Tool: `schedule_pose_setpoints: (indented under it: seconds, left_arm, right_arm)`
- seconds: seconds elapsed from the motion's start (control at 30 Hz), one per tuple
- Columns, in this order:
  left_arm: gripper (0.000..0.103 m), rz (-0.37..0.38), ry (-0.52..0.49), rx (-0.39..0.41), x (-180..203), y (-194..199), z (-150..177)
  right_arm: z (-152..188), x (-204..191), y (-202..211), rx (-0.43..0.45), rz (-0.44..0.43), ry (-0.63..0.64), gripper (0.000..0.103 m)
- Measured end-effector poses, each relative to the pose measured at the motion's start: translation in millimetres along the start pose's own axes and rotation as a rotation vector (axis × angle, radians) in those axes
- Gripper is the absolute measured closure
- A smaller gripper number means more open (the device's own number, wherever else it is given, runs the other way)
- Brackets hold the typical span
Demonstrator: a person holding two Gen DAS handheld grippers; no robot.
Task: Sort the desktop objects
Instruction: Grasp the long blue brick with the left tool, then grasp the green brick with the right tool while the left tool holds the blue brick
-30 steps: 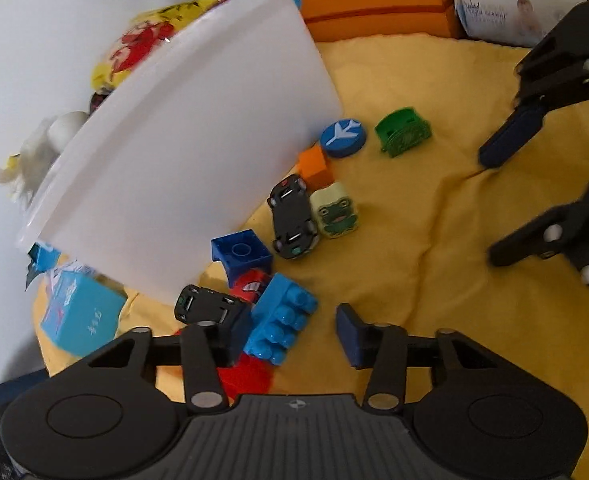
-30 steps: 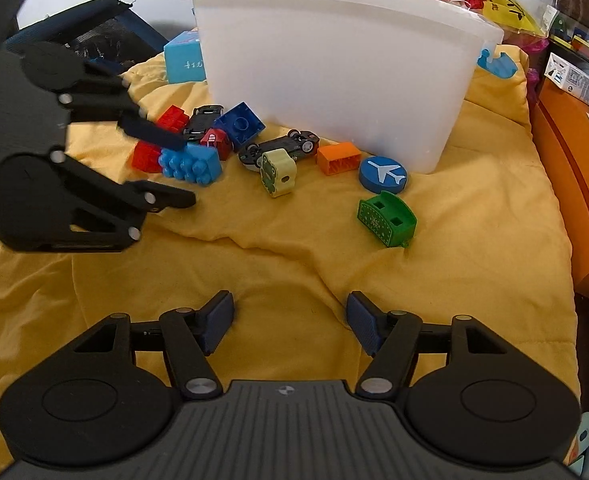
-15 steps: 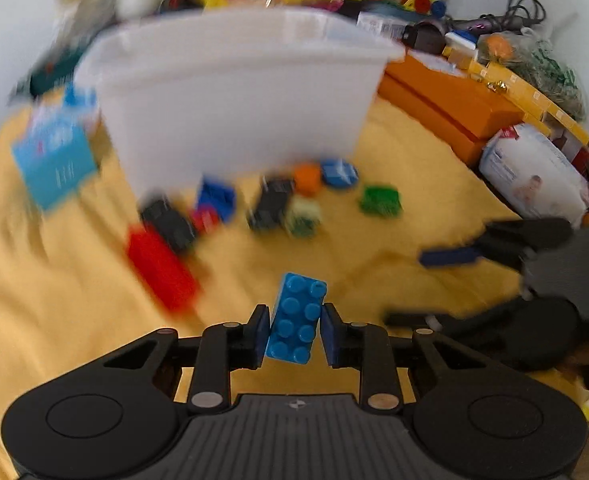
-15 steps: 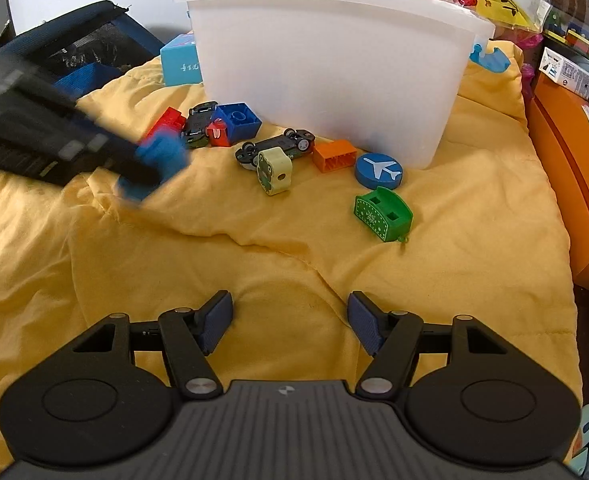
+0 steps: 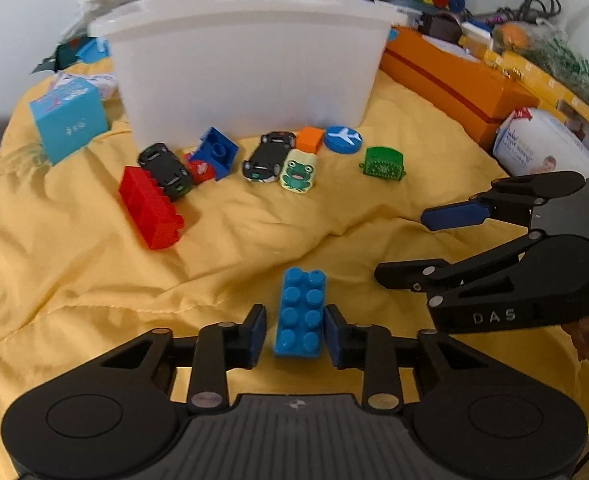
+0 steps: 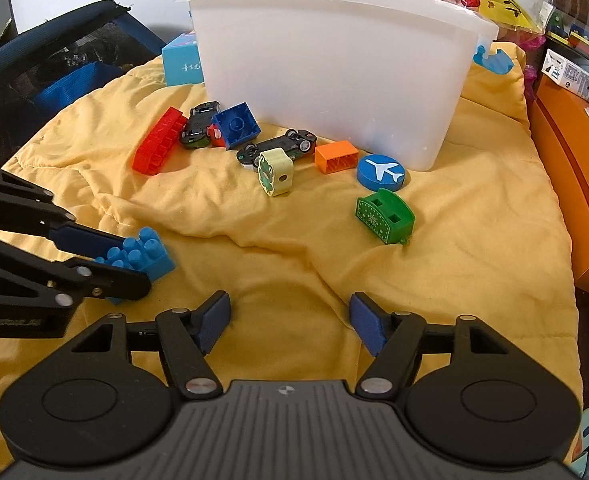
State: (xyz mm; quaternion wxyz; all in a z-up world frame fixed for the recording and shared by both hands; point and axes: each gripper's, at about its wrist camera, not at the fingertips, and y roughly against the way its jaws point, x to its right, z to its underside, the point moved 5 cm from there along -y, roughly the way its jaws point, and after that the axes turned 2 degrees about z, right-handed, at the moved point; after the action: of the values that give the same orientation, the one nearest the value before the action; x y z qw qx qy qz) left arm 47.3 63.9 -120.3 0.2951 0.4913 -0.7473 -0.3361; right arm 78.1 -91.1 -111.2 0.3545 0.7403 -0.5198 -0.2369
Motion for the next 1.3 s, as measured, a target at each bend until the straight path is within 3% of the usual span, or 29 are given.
schedule_pose_setpoints:
  seconds: [0.07, 0.23, 0.37, 0.57, 0.8, 0.97, 1.2, 1.3]
  left_arm:
    - [0.056, 0.003, 0.023, 0.005, -2, 2, 2]
    - [0.058, 0.03, 0.029, 0.025, 0, 2, 4]
    - [0.075, 0.022, -0.01, 0.005, 7, -3, 4]
    - [0.075, 0.026, -0.026, 0.004, 9, -4, 7]
    - [0.076, 0.026, -0.02, 0.009, 8, -6, 10]
    - [0.076, 0.022, -0.019, 0.019, 8, -5, 11]
    - [0.076, 0.025, 0.009, 0.023, 6, -2, 12]
    - [0.076, 0.02, 0.016, 0.024, 5, 0, 12]
  right_arm:
    - [-4, -1, 4, 0.014, 0.001, 0.002, 0.033]
    - [-23, -2, 10, 0.064, 0.02, 0.026, 0.033]
    - [-38, -2, 11, 0.091, 0.029, 0.047, 0.033]
    - [-47, 1, 13, 0.108, 0.041, 0.054, 0.033]
    - [-41, 6, 5, 0.07, 0.007, -0.005, 0.033]
    - [-50, 4, 2, 0.093, 0.043, 0.043, 0.034]
    - [-70, -1, -5, 0.113, 0.021, 0.064, 0.049]
    - [-68, 3, -2, 0.116, 0.071, 0.103, 0.051]
